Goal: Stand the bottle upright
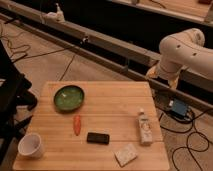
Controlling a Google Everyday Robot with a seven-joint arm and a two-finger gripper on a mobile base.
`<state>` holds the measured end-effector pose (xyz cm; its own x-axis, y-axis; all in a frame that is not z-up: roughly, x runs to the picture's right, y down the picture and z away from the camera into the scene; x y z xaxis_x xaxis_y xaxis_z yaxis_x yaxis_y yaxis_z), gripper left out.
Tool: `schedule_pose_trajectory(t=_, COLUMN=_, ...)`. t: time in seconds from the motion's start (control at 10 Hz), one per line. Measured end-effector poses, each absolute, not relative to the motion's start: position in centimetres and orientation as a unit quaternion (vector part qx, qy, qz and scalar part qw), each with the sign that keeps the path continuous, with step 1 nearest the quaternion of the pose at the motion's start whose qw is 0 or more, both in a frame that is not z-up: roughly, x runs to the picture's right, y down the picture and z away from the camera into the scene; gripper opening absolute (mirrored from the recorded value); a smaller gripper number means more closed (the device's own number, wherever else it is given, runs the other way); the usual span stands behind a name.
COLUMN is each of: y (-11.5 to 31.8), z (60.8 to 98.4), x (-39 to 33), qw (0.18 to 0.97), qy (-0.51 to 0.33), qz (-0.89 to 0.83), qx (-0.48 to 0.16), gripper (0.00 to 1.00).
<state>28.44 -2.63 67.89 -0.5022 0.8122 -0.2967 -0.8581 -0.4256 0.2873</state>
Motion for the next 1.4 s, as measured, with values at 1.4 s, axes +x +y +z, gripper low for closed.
schedule_pose_trajectory(t=1.4, y=4.9, z=75.0, x=28.4, qw=0.51, qy=0.258, qz=0.811, qx=-0.123, gripper=0.8)
